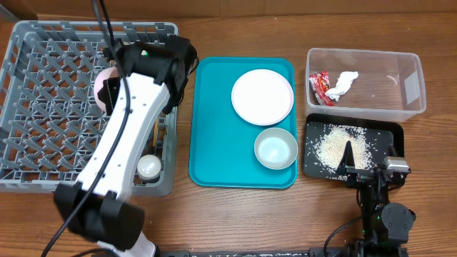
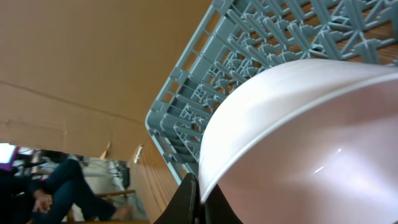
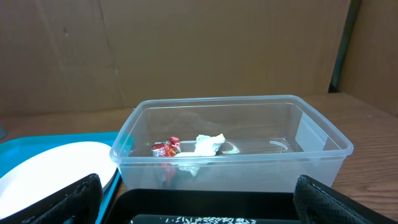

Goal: Sort waste into correct bins and load items into the dishwasher
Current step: 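Place the small plate upright into the dish rack, then grasp the light blue bowl on the teal tray with the left gripper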

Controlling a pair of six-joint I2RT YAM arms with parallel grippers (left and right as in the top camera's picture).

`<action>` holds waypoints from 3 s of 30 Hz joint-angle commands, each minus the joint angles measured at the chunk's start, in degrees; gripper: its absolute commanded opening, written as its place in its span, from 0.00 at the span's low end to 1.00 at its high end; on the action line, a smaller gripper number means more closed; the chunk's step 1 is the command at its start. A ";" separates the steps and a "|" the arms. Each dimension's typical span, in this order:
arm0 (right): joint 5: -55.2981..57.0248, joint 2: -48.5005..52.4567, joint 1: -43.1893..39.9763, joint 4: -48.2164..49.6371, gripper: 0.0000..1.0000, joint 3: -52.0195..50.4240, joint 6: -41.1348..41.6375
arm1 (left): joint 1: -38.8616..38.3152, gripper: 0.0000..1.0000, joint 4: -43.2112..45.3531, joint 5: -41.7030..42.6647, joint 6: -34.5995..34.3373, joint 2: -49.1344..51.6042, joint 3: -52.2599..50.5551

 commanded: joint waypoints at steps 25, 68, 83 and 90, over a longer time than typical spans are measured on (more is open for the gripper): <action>0.13 -0.68 -0.11 0.42 1.00 -0.61 -0.04 | -0.66 0.11 2.78 -2.12 -7.10 21.55 0.42; 0.13 -0.68 -0.11 0.39 1.00 -0.61 -0.04 | -12.20 0.76 20.65 44.30 17.90 8.66 11.78; 0.13 -0.68 -0.11 0.39 1.00 -0.61 -0.04 | -17.18 0.64 19.12 75.43 33.88 19.91 3.32; 0.13 -0.68 -0.11 0.39 1.00 -0.61 -0.04 | -20.28 0.61 26.67 71.12 34.49 19.96 -1.01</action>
